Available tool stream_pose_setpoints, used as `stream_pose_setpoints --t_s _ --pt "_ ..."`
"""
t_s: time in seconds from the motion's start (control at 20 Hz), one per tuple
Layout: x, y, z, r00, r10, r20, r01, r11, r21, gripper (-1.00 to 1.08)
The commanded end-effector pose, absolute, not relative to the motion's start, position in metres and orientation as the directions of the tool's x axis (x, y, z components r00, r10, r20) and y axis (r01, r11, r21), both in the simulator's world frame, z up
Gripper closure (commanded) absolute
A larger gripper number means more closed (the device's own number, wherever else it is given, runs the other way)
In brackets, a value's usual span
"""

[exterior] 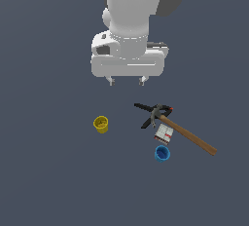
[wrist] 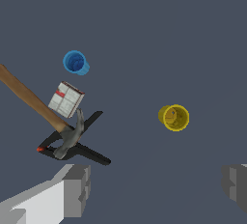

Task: Pick up a designated object from a clutter of objects.

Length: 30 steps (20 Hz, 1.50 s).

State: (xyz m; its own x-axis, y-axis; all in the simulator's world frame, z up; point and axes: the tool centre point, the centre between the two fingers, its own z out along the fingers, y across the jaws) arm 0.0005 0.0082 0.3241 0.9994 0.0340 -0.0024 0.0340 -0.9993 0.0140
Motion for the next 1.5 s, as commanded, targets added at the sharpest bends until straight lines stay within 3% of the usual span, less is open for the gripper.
stream_pose_setpoints --t_s 0.0,0.75,1.15,1.45 --pt "0.000 0.008 0.324 0.999 0.034 -0.002 0.034 -0.999 0.014 -0.20" --pt "-0.001 0.013 0.311 0.995 0.096 -0.013 0.096 -0.995 0.023 -0.20" --pt "-0.015 0.031 0.242 0.947 0.311 -0.081 0.318 -0.945 0.079 -0.20" --pt "-0.047 0.056 0.162 0.801 0.572 -0.175 0.592 -0.801 0.091 -0.20"
